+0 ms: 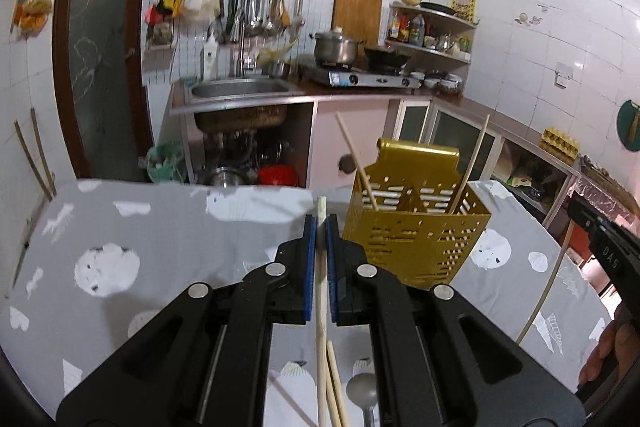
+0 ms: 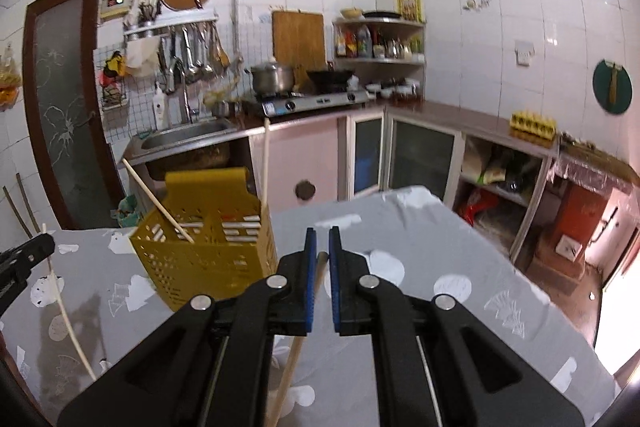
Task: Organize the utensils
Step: 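Carry the left tool's chopstick above the holder while the right tool carries its chopstick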
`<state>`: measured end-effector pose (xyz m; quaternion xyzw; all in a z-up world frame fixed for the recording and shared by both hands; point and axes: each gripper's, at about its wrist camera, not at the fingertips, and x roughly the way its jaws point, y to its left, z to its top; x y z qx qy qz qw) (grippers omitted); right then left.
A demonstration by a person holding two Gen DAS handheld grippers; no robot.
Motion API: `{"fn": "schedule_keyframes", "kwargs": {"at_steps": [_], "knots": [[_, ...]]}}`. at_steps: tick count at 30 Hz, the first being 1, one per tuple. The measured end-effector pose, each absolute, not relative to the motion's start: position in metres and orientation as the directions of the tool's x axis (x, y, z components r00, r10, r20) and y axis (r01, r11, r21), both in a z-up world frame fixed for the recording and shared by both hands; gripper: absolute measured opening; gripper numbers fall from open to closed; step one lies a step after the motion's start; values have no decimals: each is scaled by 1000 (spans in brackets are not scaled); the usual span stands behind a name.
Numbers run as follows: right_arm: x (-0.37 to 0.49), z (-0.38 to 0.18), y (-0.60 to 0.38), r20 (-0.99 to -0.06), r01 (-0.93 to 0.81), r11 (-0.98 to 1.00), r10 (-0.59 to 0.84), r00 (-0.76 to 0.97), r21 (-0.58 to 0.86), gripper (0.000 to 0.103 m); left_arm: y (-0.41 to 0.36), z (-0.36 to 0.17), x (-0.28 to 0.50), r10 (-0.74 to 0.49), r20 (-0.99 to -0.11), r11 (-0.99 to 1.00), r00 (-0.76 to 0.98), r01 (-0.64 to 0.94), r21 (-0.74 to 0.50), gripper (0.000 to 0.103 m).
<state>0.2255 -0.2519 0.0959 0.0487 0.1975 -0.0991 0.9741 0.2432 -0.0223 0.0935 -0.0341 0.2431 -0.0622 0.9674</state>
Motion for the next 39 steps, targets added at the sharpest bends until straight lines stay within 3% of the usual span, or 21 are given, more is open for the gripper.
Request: {"fn": "schedule_keyframes", "kwargs": {"at_steps": [11, 39], "knots": [[212, 114, -246, -310, 152, 987, -128, 942, 57, 6, -34, 108, 238, -141, -397, 990, 907, 132, -51, 4], [214, 132, -243, -270, 111, 992, -92, 958, 55, 6, -27, 129, 245, -157, -347, 987, 925, 153, -39, 4]]}}
